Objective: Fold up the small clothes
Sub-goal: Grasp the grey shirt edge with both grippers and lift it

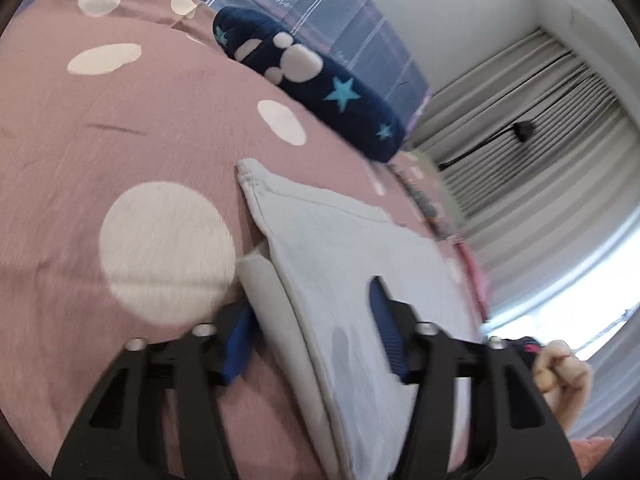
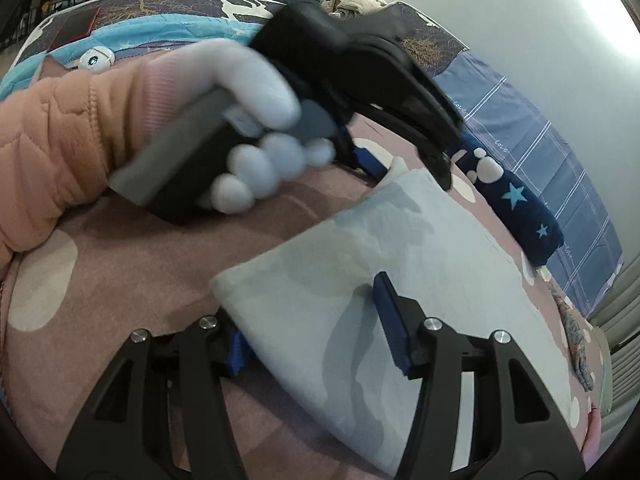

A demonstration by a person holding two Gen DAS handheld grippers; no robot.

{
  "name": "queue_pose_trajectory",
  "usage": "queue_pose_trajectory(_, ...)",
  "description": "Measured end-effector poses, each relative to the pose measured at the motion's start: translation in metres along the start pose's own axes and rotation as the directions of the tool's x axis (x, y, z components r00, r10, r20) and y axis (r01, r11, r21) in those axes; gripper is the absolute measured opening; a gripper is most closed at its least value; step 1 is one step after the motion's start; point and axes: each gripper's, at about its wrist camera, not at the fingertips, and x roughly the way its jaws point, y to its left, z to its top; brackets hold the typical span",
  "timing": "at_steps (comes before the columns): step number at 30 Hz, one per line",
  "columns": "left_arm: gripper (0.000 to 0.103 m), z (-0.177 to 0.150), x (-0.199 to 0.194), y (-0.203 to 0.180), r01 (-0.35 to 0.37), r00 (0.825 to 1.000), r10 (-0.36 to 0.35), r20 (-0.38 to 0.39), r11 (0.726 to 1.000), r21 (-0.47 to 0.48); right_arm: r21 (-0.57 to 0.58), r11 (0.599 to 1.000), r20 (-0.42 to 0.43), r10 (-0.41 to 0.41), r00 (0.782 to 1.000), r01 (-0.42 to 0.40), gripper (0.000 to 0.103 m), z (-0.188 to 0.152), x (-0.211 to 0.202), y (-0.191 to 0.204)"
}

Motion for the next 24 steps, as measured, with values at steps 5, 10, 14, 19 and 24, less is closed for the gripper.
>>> queue_pose_trajectory(5,0.008,0.006,0.012,-0.011,-0.064,0.998,0.063,-0.021,0.998,-0.024,0.133,0.989,0.03,0.057,0.998,-0.061,0.014,-0.003,-0.007,-0.026)
queue_pose_trajectory(10,0.008,0.017,0.008,-0.046,-0.11,0.994,0.11,0.002,0.993,0.037,0.239,0.966,0.12,0.077,0.99,-0.104,0.012,-0.011,-0.031,-0.057)
queue_pose_trajectory(14,0.008,0.026,0.016,-0.074,-0.147,0.989,0.147,0.007,0.988,0.054,0.292,0.95,0.168,0.064,0.984,-0.112,0.012,-0.018,-0.052,-0.078)
queue_pose_trajectory(19,0.008,0.031,0.03,-0.11,-0.176,0.984,0.174,0.029,0.98,0.089,0.412,0.9,0.211,0.054,0.976,-0.139,0.01,-0.042,-0.072,-0.122)
queue_pose_trajectory(24,0.008,0.031,0.055,-0.147,-0.211,0.977,0.21,0.026,0.969,0.127,0.544,0.818,0.232,0.067,0.97,-0.187,0.009,-0.081,-0.074,-0.171)
